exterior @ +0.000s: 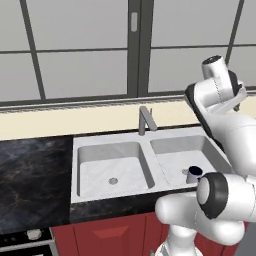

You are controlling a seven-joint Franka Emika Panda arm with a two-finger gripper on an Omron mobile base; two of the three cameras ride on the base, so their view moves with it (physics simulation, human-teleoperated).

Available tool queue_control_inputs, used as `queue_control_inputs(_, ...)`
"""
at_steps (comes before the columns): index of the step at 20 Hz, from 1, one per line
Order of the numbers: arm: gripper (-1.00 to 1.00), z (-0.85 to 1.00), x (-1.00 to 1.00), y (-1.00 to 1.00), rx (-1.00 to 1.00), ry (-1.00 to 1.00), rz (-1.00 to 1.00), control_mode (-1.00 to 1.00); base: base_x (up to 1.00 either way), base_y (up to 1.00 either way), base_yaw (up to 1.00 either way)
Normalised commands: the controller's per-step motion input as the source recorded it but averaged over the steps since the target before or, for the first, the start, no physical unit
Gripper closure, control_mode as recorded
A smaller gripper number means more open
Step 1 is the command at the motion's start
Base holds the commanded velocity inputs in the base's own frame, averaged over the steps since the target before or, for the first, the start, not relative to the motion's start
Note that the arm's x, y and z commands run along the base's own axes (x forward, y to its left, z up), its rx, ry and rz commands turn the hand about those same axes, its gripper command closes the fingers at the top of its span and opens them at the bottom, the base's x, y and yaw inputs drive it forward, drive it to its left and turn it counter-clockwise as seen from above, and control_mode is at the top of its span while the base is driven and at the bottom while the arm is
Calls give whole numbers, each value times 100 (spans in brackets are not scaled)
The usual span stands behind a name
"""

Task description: Move any existing items from the left basin to the right basin for drying. Then move the glass cup from the counter to the left basin of the sink for washing.

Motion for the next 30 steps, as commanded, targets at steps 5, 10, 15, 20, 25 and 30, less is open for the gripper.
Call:
queue_control_inputs(5, -100, -11, 0, -37, -18, 25, 0, -100, 0, 0, 0)
queue_control_inputs(10, -100, -18, 0, -52, 4, 13, 0, -100, 0, 0, 0)
queue_control_inputs(15, -100, -28, 2, -49, 17, 2, 1, -100, 0, 0, 0)
queue_control_inputs(20, -100, -30, 7, -46, 12, 0, 2, -100, 0, 0, 0)
queue_control_inputs(25, -100, -19, 9, -39, 0, 0, 2, -100, 0, 0, 0)
queue_control_inputs(30, -100, -23, 22, -30, 1, -4, 8, -100, 0, 0, 0)
